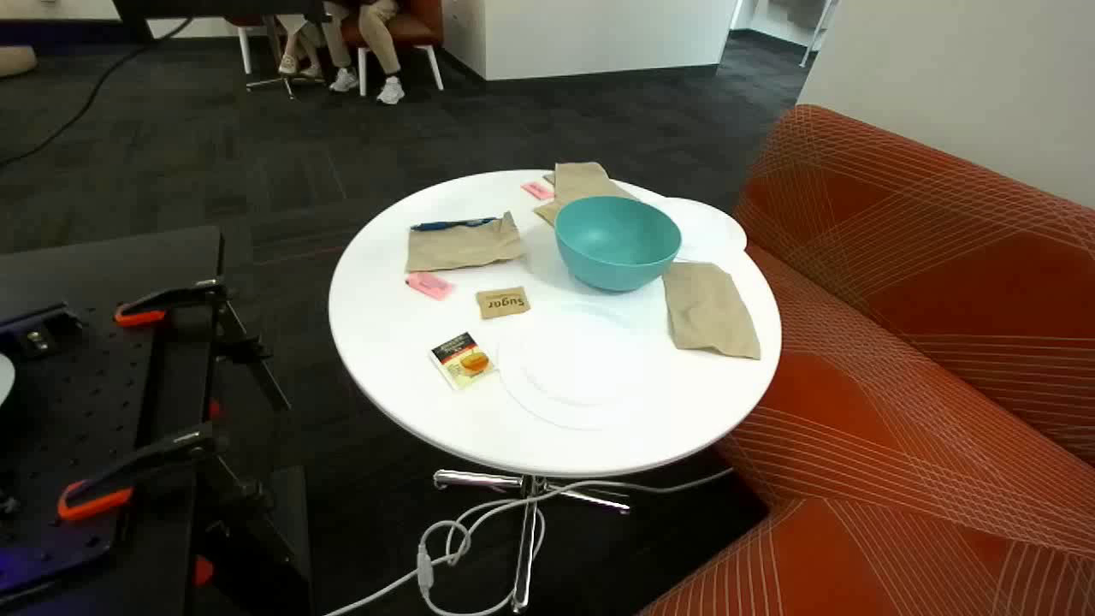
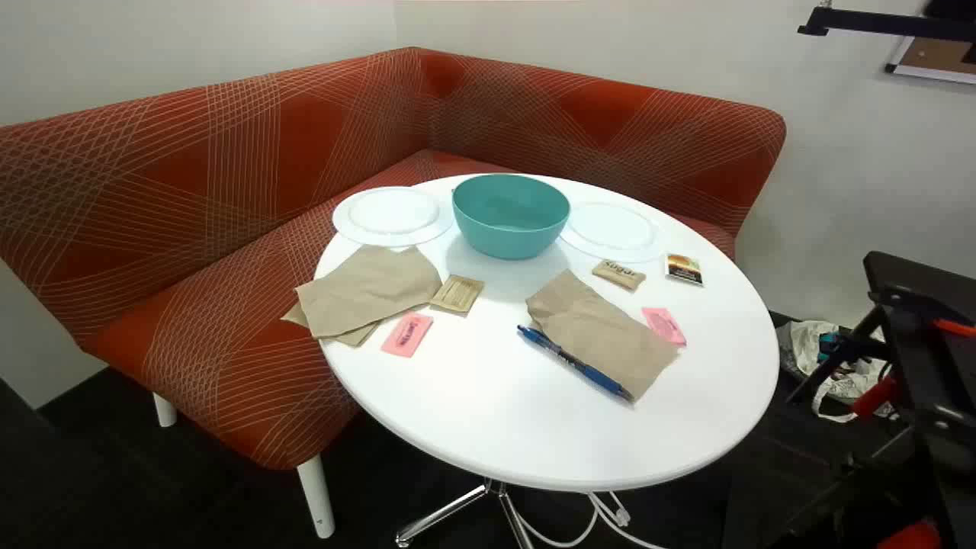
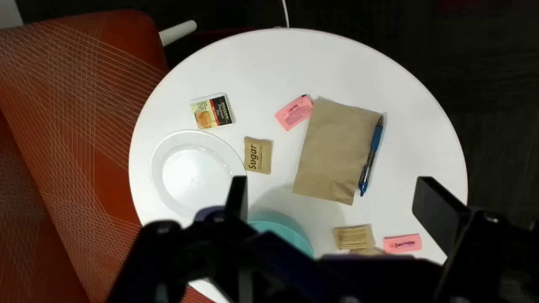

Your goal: Put the pen in the bowl

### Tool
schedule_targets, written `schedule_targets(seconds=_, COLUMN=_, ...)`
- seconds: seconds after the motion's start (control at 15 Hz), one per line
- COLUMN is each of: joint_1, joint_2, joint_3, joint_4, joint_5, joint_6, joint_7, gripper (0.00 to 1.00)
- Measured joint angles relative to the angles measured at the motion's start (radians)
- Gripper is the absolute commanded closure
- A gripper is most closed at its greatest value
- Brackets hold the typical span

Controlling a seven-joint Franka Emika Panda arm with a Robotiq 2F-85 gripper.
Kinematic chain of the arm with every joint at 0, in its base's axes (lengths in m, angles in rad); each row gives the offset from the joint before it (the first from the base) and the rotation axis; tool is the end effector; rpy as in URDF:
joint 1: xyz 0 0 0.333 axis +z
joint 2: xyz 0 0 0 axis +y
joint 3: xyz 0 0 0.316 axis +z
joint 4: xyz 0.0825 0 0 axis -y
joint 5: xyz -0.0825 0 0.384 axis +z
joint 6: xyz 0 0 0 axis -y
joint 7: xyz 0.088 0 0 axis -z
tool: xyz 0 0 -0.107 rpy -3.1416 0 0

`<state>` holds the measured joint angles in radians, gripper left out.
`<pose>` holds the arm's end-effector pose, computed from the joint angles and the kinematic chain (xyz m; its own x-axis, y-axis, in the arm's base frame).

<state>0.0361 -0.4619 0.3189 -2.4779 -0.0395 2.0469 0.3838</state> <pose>0.3832 0.1433 0.4484 0.9967 -0.0357 0.0724 -0.0469 -0.9862 0.1590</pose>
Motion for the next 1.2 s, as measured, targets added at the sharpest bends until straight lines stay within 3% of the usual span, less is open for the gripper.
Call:
schedule_targets(seconds=0.73, joint_1=0.018, joint_2=0.023, joint_3=-0.007, joint_4=0.000, joint_5=0.000, joint_6=0.006, joint_7=0.000, gripper=0.00)
schedule_targets(seconds=1.2, joint_1=0.063, joint_2=0.193, joint_3=-0.007, joint_4=0.000, joint_5=0.001, joint_6=0.222, joint_7=-0.004, gripper=0.00)
